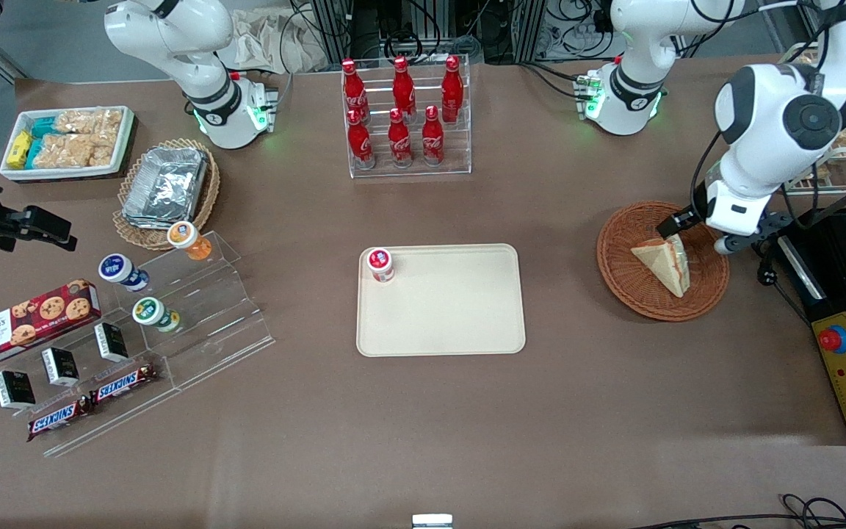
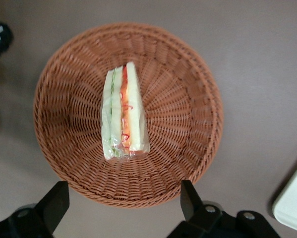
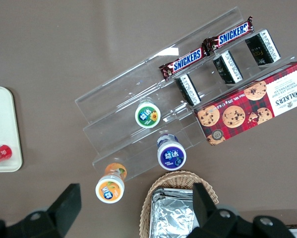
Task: Place sandwich from basket to tray
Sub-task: 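Lower the open left gripper around the wrapped sandwich and close it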
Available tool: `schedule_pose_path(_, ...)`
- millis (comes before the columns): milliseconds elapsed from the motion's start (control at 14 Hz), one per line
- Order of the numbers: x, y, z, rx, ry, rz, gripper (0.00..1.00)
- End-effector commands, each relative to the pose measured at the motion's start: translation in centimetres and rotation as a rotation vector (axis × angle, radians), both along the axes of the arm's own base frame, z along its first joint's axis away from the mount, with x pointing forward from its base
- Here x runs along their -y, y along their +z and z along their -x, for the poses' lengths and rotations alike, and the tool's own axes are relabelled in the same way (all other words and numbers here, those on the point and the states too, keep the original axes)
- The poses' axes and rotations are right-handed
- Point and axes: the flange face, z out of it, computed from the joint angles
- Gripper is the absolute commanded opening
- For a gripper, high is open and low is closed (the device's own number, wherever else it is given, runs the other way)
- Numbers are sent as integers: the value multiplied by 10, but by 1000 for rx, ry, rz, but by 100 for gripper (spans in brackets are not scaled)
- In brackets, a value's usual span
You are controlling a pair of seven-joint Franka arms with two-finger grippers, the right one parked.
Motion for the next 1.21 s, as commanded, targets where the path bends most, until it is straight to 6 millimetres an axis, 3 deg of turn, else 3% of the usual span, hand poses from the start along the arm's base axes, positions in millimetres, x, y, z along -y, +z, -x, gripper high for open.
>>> schedule_pose_path(0, 1, -34, 0, -14, 112, -20, 100)
schedule_pose_path(357, 0, -80, -9, -17, 337, -30, 100)
schedule_pose_path(643, 0, -110, -12, -26, 348, -26, 100)
schedule_pose_path(786, -13, -124, -14, -26, 374, -27, 100)
schedule_pose_path(1071, -21, -136, -14, -30, 388, -31, 99)
schedule_pose_path(1143, -21, -136, -14, -30, 388, -31, 92)
